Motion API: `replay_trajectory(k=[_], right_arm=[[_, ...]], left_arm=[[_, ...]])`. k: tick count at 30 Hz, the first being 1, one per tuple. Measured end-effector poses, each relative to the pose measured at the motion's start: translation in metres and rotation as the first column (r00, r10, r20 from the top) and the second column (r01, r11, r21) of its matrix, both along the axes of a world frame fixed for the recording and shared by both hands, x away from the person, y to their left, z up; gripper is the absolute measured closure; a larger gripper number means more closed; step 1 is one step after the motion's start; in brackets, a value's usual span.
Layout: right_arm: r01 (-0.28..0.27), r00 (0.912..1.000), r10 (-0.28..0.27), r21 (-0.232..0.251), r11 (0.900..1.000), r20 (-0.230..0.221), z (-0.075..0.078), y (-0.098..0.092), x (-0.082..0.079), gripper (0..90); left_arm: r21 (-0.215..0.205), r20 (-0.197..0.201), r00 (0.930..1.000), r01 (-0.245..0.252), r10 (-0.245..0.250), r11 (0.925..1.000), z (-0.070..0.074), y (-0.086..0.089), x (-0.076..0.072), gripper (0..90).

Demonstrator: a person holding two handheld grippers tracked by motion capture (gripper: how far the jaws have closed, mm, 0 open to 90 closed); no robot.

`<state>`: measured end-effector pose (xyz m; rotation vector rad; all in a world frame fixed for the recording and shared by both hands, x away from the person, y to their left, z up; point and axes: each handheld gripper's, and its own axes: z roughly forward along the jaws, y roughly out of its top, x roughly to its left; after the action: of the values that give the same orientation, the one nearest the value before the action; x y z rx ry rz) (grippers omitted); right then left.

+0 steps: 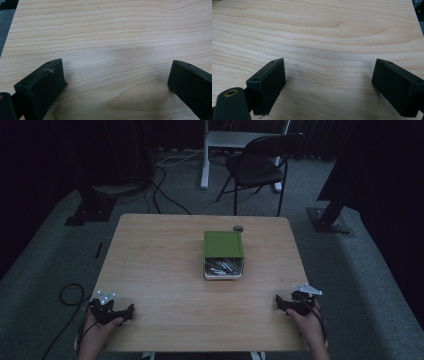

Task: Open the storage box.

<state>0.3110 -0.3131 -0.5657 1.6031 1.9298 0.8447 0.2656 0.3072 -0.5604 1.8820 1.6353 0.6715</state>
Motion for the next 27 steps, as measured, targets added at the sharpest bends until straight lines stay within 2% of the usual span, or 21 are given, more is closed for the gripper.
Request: replay_trajectory(k=[9,17,21,23,26,27], right_arm=[[0.000,1.0000,0.000,0.000,1.000,0.000,0.000,0.000,0.000,11.3],[0.000,1.0000,0.000,0.000,1.000,0.000,0.000,0.000,0.000,11.3],[0.000,1.0000,0.000,0.000,1.000,0.000,0.000,0.000,0.000,11.3],[0.000,1.0000,0.000,0.000,1.000,0.000,0.000,0.000,0.000,11.3],[0.000,1.0000,0.000,0.000,1.000,0.000,0.000,0.000,0.000,11.2],[0.000,1.0000,0.000,0.000,1.000,0.000,0.000,0.000,0.000,11.3]], left_arm=[[0.001,-0.001,0.9998,0.019,-0.019,0.9998,0.000,0.000,0.000,1.6],[0.015,0.004,0.9946,0.104,-0.104,0.9945,0.000,-0.009,0.000,2.1],[0.039,0.034,0.9933,0.109,-0.111,0.9932,0.001,-0.013,0.004,2.2],[0.040,0.033,0.9920,0.121,-0.122,0.9919,0.002,-0.015,0.006,2.2],[0.066,0.040,0.9876,0.149,-0.152,0.9867,0.002,-0.021,0.008,2.2],[0.063,0.041,0.9859,0.159,-0.162,0.9853,0.003,-0.024,0.008,2.2]])
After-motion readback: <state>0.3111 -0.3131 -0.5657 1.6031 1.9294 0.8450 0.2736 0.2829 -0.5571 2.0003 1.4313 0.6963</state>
